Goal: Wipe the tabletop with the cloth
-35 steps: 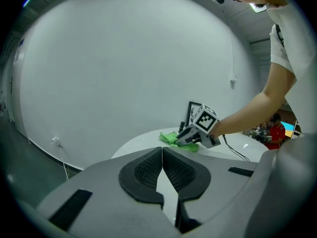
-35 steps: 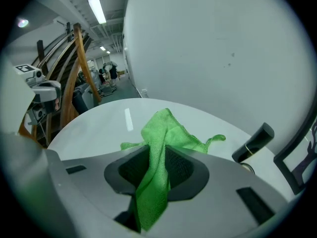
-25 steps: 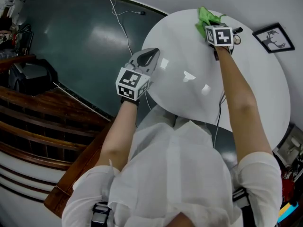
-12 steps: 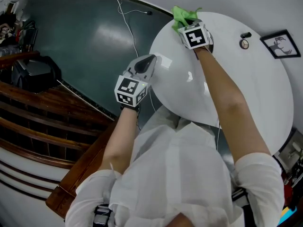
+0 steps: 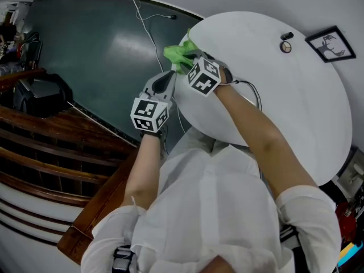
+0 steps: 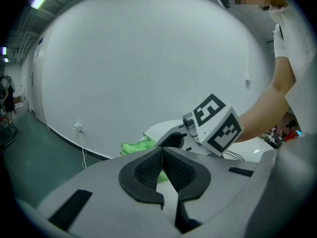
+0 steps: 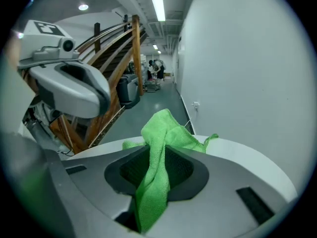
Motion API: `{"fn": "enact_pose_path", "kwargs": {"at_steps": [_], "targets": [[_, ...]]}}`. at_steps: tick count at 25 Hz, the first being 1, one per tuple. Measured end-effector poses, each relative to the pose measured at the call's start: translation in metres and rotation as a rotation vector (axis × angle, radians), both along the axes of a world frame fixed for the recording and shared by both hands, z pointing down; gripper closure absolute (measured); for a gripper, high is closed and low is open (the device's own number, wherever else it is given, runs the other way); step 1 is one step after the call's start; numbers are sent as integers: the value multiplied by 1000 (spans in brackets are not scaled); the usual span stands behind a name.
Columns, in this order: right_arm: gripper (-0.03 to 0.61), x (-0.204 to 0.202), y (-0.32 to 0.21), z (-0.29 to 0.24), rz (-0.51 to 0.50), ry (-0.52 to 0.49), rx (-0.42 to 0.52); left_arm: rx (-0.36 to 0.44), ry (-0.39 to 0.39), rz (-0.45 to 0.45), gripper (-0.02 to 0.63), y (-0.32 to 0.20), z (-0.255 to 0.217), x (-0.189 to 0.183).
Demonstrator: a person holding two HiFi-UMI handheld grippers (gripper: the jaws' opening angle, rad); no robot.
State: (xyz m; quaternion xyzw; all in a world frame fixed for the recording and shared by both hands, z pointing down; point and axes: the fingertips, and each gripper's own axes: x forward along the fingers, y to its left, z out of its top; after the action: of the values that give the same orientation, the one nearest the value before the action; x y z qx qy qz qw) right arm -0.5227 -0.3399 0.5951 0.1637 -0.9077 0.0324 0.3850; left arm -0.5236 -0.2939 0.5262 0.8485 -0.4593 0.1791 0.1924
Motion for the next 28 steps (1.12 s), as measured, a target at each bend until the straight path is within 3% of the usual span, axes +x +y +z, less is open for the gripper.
{"fn": "enact_pose_path", "kwargs": {"at_steps": [4,7,12,20,24,28], "targets": [[489,25,25,11,-53,-1,-12,-11,-1,10,597,5,11,18],[489,59,24,8,21,-6,-30,-11,0,46,597,7,6,37],[488,142,3,2,299,-9,-37,-6,4,106,597,12,-5,70],[488,309,4,3,783,-7,-88,2,7,196,597,23,-18,114],[488,377,33,2,946,-8,-101,6,2,221,597,28,-22,123],[488,420,74,5,1049,-8,-110,8,-7,238,597,34,-23,128]]}}
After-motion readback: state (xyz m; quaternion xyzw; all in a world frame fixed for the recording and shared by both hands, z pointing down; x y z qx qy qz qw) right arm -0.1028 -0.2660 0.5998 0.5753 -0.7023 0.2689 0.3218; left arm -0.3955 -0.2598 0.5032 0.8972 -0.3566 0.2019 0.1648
